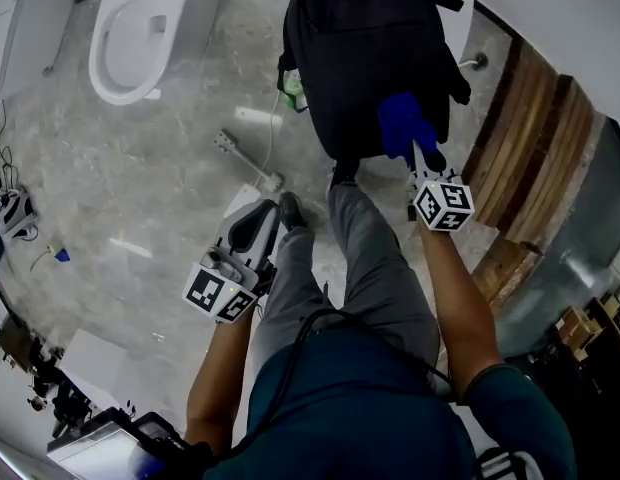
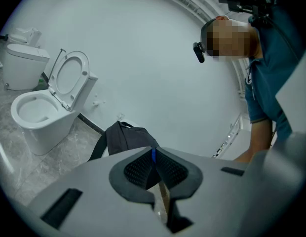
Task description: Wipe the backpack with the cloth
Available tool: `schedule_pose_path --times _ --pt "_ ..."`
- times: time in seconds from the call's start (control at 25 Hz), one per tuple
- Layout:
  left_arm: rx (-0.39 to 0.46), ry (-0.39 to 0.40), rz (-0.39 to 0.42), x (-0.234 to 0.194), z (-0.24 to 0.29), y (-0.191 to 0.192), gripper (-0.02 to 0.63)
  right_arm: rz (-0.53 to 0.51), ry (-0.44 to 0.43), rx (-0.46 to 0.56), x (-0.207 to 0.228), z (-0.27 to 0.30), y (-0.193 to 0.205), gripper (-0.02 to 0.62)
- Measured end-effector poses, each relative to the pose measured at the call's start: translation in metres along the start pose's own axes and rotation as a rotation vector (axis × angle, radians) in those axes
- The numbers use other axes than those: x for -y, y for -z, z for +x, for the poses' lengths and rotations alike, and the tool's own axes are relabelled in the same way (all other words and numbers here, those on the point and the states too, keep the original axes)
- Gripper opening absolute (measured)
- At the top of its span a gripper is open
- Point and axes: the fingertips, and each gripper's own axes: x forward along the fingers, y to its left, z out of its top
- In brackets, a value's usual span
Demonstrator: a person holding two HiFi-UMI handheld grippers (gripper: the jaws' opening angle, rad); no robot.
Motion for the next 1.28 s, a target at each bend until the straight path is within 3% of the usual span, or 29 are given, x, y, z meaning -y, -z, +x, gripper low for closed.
schedule_pose_path --times 0.08,0.12,0.24,0.36,0.44,0.72,0.8,0.88,1.0,1.08,1.2,1.28 --pt "-0.004 0.005 -0.002 0.002 0.000 0.001 0.028 -0.099 0.048 -0.030 0.014 -0.004 -0.001 0.044" --pt "-0.006 0.009 -0.001 0.003 0.001 0.002 0.028 -0.187 0.024 -0.033 0.002 -0.001 -0.006 0.043" --pt "-0.010 0.013 -0.001 0.006 0.003 0.003 0.028 -0.544 -0.126 -0.017 -0.081 0.021 -0.025 0.043" --pt "-0.010 0.019 0.003 0.009 0.008 -0.001 0.028 -0.935 -0.161 0.044 -0.151 0.056 -0.056 0.043" --pt "-0.007 0.019 0.010 0.010 0.010 -0.006 0.028 -1.027 -0.152 0.074 -0.173 0.088 -0.085 0.043" --pt "0.000 -0.011 0.005 0.010 0.009 -0.005 0.028 -1.062 -0.192 -0.085 -0.148 0.209 -0.168 0.044" --pt "0.008 -0.019 0.003 0.011 0.009 -0.006 0.028 -1.140 -0.143 -0.135 -0.122 0.229 -0.186 0.044" --pt "0.021 -0.030 0.002 0.011 0.006 -0.008 0.028 -1.151 -0.065 -0.229 -0.073 0.244 -0.194 0.044" --pt "0.042 -0.046 0.002 0.011 -0.001 -0.014 0.028 -1.061 0.093 -0.319 0.017 0.236 -0.207 0.043" --pt "0.056 -0.054 0.005 0.013 -0.008 -0.021 0.028 -0.995 0.143 -0.287 0.053 0.211 -0.211 0.043" --pt "0.070 -0.060 0.018 0.021 -0.015 -0.031 0.028 -0.945 0.161 -0.230 0.058 0.172 -0.196 0.040" --pt "0.074 -0.055 0.031 0.027 -0.017 -0.039 0.028 -0.831 0.167 -0.214 0.053 0.152 -0.174 0.037"
